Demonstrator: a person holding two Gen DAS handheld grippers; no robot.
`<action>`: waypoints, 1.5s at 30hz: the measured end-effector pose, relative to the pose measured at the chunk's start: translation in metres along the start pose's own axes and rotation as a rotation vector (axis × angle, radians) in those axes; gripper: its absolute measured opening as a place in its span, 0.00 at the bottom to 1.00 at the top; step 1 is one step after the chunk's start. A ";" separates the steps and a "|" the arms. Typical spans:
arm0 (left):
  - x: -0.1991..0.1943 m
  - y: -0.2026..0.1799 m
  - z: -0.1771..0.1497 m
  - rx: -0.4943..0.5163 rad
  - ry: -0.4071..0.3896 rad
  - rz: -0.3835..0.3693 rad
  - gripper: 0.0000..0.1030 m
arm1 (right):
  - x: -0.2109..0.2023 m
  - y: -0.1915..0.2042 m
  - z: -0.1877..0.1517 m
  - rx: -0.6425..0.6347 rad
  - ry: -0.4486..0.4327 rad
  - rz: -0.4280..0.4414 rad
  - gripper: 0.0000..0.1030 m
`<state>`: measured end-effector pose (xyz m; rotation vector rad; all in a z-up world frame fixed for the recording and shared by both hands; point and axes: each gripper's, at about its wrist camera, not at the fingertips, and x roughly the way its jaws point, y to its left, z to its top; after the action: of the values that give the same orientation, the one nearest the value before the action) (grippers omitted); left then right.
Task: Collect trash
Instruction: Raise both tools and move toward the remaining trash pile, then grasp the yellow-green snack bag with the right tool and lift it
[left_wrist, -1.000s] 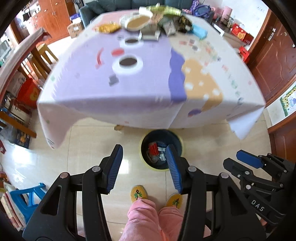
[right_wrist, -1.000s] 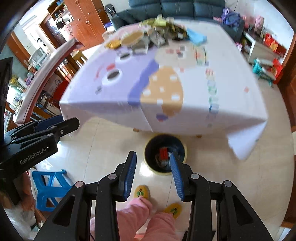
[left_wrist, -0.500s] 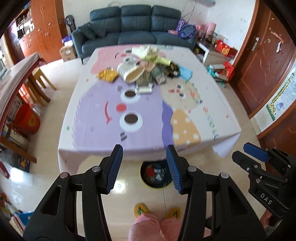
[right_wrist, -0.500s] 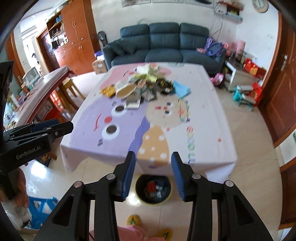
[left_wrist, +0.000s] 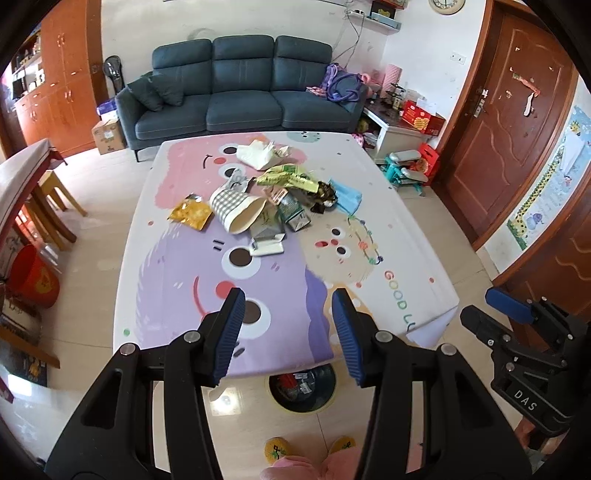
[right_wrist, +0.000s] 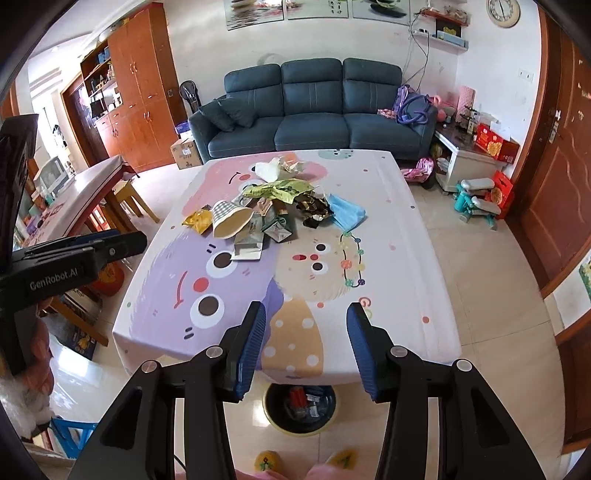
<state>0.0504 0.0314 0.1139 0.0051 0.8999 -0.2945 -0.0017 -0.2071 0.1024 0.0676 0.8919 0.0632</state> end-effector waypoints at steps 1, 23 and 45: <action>0.004 0.000 0.005 0.005 0.001 -0.001 0.44 | 0.006 -0.005 0.006 0.004 0.004 0.010 0.45; 0.207 -0.003 0.213 -0.175 0.124 0.184 0.45 | 0.292 -0.134 0.231 -0.081 0.228 0.436 0.45; 0.368 0.027 0.229 -0.307 0.345 0.285 0.45 | 0.466 -0.116 0.249 0.214 0.597 0.747 0.45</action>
<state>0.4491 -0.0642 -0.0304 -0.1017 1.2641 0.1169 0.4870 -0.2923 -0.1131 0.6060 1.4274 0.7138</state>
